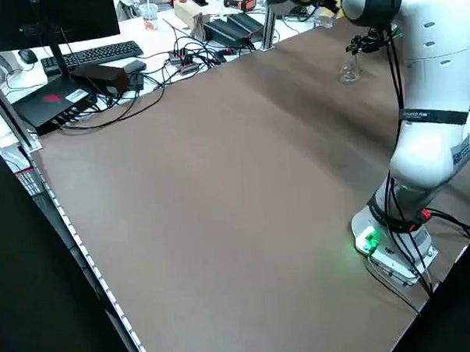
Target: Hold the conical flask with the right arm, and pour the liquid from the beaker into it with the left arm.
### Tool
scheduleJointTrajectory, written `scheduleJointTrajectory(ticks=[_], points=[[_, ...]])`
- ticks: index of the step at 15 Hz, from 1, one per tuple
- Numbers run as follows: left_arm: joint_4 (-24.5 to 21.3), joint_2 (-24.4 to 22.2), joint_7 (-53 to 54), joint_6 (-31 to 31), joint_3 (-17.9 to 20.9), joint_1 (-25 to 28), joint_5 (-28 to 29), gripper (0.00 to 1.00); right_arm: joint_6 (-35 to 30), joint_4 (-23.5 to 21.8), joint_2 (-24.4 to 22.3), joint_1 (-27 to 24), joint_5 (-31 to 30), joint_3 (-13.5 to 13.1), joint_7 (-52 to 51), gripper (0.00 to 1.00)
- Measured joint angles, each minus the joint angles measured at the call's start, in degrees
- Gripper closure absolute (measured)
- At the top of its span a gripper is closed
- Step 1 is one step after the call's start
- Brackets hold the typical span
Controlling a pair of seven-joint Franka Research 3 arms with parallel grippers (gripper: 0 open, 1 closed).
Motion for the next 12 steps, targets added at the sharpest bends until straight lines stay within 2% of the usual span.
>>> scheduleJointTrajectory(ticks=[3,7,10,12], points=[[-2.94,1.71,11.14,-2.18,-0.12,6.65,-4.91,0.02,-0.03,-0.01,0.0,-3.37,-0.14,-0.01,-0.08,0.61],[-4.86,6.38,23.41,-7.4,-0.07,14.28,-6.26,0.02,-0.08,-0.04,-0.02,-7.54,-1.71,0.04,-0.93,0.61],[-5.03,10.75,30.0,-10.26,0.04,18.62,-6.26,0.02,-1.22,-0.93,-0.15,-13.01,-9.21,0.26,-2.37,0.61],[-5.03,13.4,33.09,-10.56,0.15,20.49,-6.26,0.02,-5.53,-1.57,-0.3,-18.22,-16.19,0.3,-2.31,0.61]])
